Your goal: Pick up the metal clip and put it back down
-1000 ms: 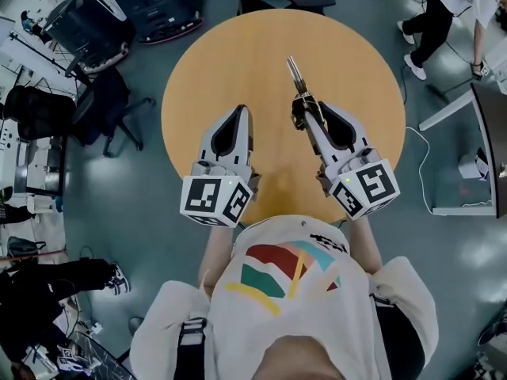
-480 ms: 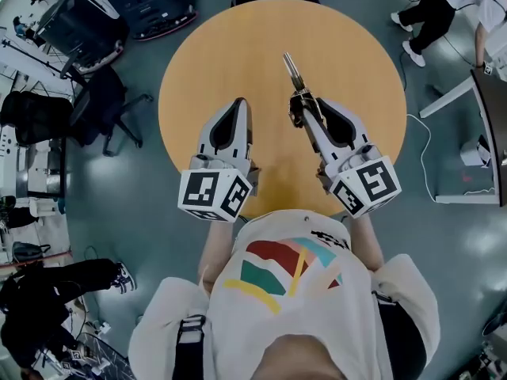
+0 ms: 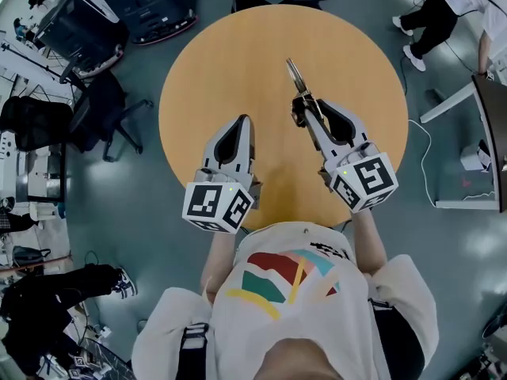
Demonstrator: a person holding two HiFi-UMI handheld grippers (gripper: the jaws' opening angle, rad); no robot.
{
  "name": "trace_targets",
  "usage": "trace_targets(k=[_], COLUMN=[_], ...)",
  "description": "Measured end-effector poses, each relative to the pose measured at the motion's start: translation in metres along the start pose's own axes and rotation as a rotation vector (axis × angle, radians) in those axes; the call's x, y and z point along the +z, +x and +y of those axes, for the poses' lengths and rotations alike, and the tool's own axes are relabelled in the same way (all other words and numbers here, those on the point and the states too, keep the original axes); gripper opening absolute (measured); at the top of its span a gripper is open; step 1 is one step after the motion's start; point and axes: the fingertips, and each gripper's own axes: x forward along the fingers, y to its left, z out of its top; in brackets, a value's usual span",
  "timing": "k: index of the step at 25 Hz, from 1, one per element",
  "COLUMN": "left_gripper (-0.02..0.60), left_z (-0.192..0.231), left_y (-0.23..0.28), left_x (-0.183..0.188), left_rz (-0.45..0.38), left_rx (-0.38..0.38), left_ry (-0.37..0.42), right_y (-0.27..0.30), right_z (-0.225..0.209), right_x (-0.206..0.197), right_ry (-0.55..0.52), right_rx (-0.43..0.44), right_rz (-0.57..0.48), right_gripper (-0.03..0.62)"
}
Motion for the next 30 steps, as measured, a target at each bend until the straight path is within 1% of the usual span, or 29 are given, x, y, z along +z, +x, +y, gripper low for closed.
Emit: trace_targets(k=[4, 7, 9, 11, 14, 16, 19, 23, 27, 28, 29, 30], left_gripper=[0.043, 0.043, 0.043, 0.043, 0.043, 0.043, 0.043, 0.043, 0.043, 0.043, 0.043, 0.043], left_z=[0.011, 0.026, 0.037, 0.049, 0.065, 0.075, 0.093, 0.111, 0.124, 0.125, 0.126, 0.126], left_y=[0.013, 0.028, 0.04, 0.055, 0.081, 0.096, 0.117, 0.135, 0.147, 0.149, 0.149, 0.149], left_x=[-0.02, -0.039, -0.054, -0.069, -0.096, -0.112, -0.128, -0.141, -0.146, -0.148, -0.149, -0.15], left_rz=[0.056, 0.112, 0.153, 0.186, 0.252, 0.297, 0.343, 0.386, 0.381, 0.38, 0.382, 0.382], left_rx=[0.011, 0.027, 0.036, 0.048, 0.078, 0.101, 0.124, 0.149, 0.153, 0.152, 0.15, 0.149], left_ry=[-0.033, -0.06, -0.075, -0.088, -0.109, -0.123, -0.137, -0.133, -0.14, -0.141, -0.141, -0.14], right_y=[0.048, 0.097, 0.133, 0.168, 0.213, 0.238, 0.271, 0.296, 0.31, 0.313, 0.314, 0.315], right_z=[-0.055, -0.111, -0.15, -0.185, -0.23, -0.25, -0.268, -0.271, -0.267, -0.264, -0.261, -0.259], right_x=[-0.024, -0.062, -0.098, -0.142, -0.211, -0.242, -0.266, -0.291, -0.303, -0.305, -0.308, -0.311], right_ry=[-0.053, -0.05, -0.031, -0.035, -0.092, -0.125, -0.156, -0.249, -0.285, -0.282, -0.274, -0.264], right_rx=[-0.047, -0.097, -0.124, -0.138, -0.162, -0.163, -0.139, -0.101, -0.062, -0.049, -0.037, -0.026], right_rz=[0.089, 0.185, 0.267, 0.37, 0.536, 0.602, 0.646, 0.72, 0.694, 0.688, 0.688, 0.691], right_gripper=[0.101, 0.101, 0.101, 0.101, 0.101, 0.101, 0.101, 0.101, 0.103, 0.111, 0.136, 0.179])
